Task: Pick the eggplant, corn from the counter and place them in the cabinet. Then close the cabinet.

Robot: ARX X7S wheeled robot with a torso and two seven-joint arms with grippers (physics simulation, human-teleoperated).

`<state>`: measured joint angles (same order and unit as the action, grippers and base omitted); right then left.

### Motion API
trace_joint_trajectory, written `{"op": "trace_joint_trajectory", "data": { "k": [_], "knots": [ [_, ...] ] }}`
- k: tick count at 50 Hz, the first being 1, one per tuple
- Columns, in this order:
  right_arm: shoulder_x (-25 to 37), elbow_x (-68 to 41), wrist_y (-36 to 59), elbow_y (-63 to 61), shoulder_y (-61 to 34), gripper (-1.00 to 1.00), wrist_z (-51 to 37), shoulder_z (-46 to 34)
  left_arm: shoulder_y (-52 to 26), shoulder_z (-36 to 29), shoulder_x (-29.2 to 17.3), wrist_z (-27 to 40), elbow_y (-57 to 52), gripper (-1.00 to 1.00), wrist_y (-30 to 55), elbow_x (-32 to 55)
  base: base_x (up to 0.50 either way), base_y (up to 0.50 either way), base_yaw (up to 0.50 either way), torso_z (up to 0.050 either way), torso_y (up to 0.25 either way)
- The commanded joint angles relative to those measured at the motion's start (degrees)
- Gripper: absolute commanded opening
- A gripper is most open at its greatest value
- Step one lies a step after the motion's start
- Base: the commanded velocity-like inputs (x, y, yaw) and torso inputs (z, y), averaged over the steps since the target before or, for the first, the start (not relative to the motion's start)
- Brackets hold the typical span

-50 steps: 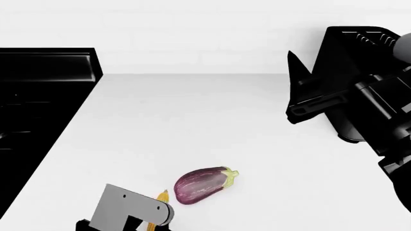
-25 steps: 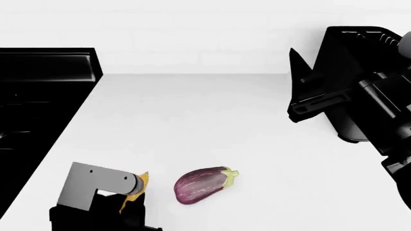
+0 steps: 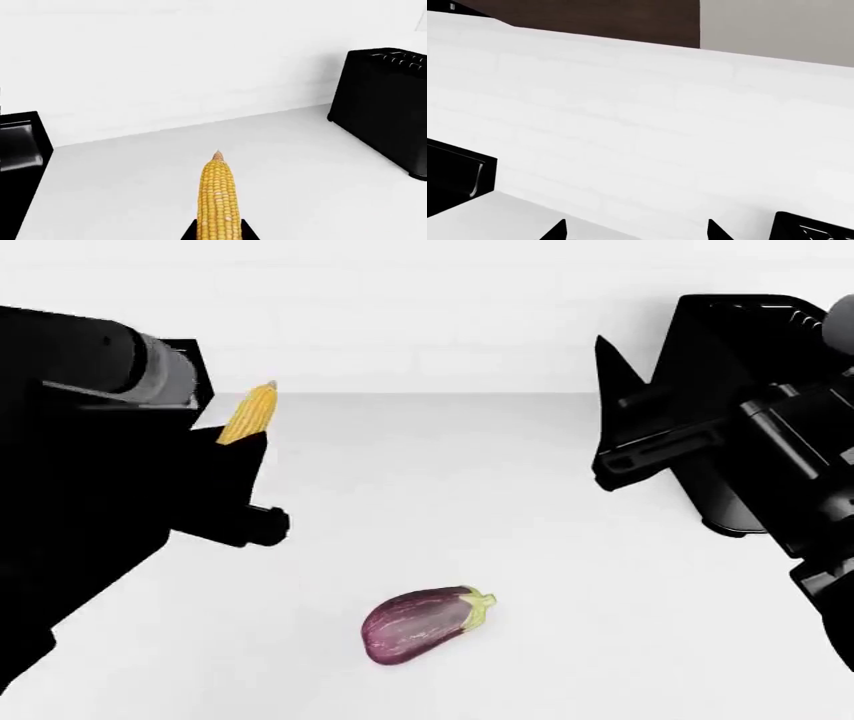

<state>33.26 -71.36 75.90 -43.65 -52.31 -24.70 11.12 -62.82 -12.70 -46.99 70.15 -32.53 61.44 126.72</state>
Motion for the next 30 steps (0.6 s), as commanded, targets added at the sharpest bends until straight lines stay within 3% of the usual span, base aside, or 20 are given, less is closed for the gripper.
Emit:
{"op": "trace_joint_trajectory", "data": {
  "k": [1, 15, 19, 24, 30],
  "knots": [
    [0.20, 0.29, -0.58, 0.07, -0.15, 1.00, 0.06, -1.34, -18.91, -2.06, 5.77, -6.76, 10.24, -1.00, 4.23, -3.97, 0.00, 0.00, 0.00, 0.000, 0.000],
    [0.58, 0.37, -1.43, 0.10, 0.13, 1.00, -0.09, -1.99, -19.63, -2.97, 5.70, -6.60, 11.08, -1.00, 3.97, -4.43, 0.00, 0.00, 0.00, 0.000, 0.000],
    [0.61, 0.82, -2.23, 0.12, 0.59, 1.00, 0.23, -1.90, -27.29, -8.32, 5.01, -3.60, 15.36, -1.00, 6.60, -0.59, 0.00, 0.00, 0.00, 0.000, 0.000],
    [0.74, 1.72, -3.29, 0.30, 1.26, 1.00, 0.91, -1.94, -34.57, -9.75, 6.82, -6.00, 21.86, -1.00, 7.53, 3.07, 0.00, 0.00, 0.00, 0.000, 0.000],
    [0.72, 1.60, -3.47, 0.53, 0.70, 1.00, 0.76, -2.39, -40.64, -6.23, 10.24, -13.89, 25.86, -1.00, 9.95, -0.84, 0.00, 0.00, 0.00, 0.000, 0.000]
  ]
}}
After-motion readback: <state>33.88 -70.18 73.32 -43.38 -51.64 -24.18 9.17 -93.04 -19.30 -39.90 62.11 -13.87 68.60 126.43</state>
